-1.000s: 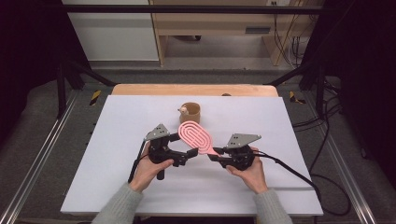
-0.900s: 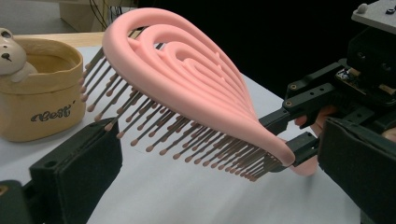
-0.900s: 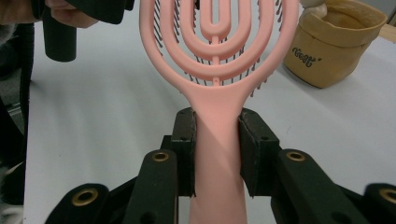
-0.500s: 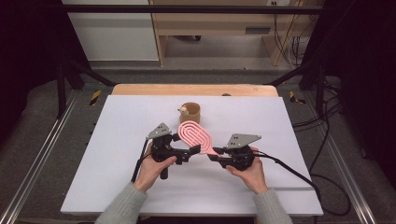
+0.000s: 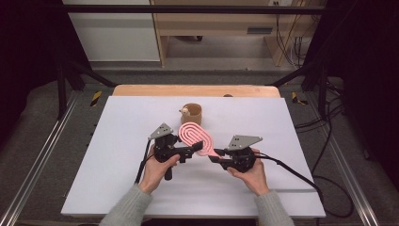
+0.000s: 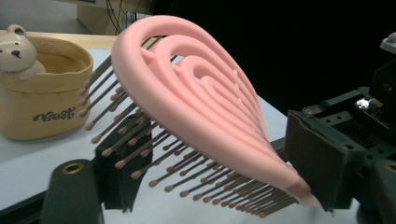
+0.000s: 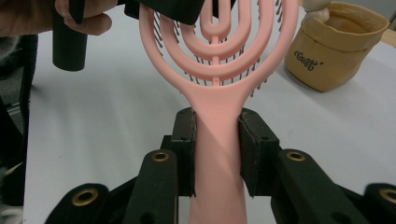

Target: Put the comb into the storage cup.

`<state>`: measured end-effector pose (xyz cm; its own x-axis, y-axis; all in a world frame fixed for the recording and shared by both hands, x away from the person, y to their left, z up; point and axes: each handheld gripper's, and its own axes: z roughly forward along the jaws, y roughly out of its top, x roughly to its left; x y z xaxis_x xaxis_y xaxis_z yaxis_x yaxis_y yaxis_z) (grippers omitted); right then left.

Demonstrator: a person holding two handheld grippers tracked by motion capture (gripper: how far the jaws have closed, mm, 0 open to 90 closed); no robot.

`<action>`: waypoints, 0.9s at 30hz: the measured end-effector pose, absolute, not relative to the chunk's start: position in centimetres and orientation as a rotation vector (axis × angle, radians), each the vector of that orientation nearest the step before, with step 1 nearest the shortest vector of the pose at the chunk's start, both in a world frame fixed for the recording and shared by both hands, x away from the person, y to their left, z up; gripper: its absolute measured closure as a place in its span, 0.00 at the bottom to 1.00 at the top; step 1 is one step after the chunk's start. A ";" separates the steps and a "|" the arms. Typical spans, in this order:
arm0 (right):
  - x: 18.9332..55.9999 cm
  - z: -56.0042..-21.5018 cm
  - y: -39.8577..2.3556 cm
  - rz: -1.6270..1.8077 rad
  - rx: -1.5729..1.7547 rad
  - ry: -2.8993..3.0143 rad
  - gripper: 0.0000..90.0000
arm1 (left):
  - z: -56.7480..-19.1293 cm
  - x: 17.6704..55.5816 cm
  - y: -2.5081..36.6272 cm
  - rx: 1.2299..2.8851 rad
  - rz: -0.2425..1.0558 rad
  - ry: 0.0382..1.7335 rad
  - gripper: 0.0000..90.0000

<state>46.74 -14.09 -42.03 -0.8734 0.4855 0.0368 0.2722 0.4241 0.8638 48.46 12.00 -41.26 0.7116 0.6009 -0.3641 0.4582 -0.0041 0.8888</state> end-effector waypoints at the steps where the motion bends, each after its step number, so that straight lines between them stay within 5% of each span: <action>1: 46.7 -42.0 -14.1 1.428 0.666 2.459 0.78 | -41.3 48.5 12.0 1.635 0.137 0.871 0.30; 27: 46.7 -42.2 -13.8 1.425 0.640 2.419 0.78 | -40.9 48.4 11.8 1.587 0.067 0.904 0.54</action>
<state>46.65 -13.81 -42.19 -0.8689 0.4950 -0.0015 0.2388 0.4218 0.8747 48.37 11.76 -40.90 0.6918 0.5739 -0.4383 0.5030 0.0525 0.8627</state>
